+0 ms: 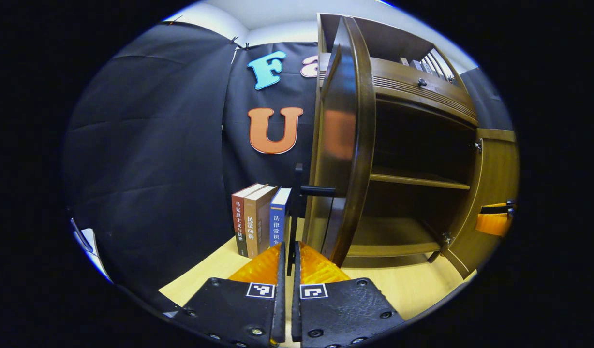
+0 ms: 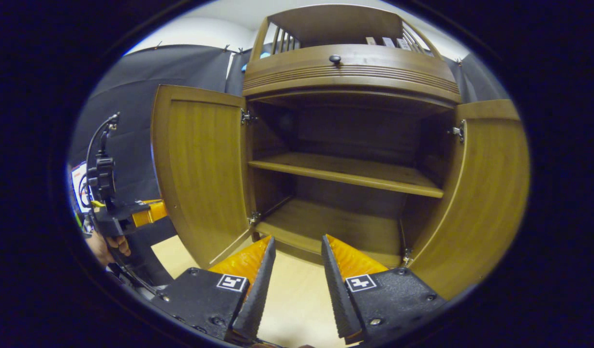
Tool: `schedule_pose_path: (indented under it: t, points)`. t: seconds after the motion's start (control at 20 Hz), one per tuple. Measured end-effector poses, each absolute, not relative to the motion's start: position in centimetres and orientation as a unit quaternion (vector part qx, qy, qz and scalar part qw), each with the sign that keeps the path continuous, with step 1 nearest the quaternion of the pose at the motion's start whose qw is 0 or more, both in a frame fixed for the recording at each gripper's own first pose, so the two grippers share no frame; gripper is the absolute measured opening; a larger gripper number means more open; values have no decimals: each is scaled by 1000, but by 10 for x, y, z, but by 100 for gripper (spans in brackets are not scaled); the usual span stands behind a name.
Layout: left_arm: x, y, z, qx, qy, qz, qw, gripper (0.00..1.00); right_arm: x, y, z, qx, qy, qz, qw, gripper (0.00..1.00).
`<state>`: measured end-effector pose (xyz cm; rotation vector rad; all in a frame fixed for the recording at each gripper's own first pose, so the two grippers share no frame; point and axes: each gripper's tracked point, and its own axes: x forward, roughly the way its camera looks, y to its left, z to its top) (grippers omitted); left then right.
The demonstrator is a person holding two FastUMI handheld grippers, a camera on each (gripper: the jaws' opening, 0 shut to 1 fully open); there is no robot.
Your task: Open the right door of the double-door shoe cabinet with the right hand, and open the left door with the left hand.
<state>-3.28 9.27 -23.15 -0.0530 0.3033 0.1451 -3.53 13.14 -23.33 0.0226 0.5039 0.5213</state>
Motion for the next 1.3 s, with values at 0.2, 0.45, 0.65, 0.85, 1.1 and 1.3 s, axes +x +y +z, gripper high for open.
schedule_pose_path:
  t: [0.2,0.45,0.65,0.85,1.1,1.3]
  points:
    - [-38,121,-221,-19,139,84,987,0,-36,143,-232,8,245,258,934,63]
    - [-44,163,-220,-31,141,100,985,0,-39,161,-233,12,247,264,932,61]
    - [-44,171,-221,-20,146,94,985,0,-42,175,-229,9,240,265,934,63]
    - [-51,172,-204,0,130,101,986,0,-40,169,-227,11,238,245,940,61]
    - [-64,170,-155,22,89,120,989,0,-30,145,-216,23,229,202,952,61]
    - [-67,134,-117,23,51,109,992,17,-19,117,-199,37,210,157,964,65]
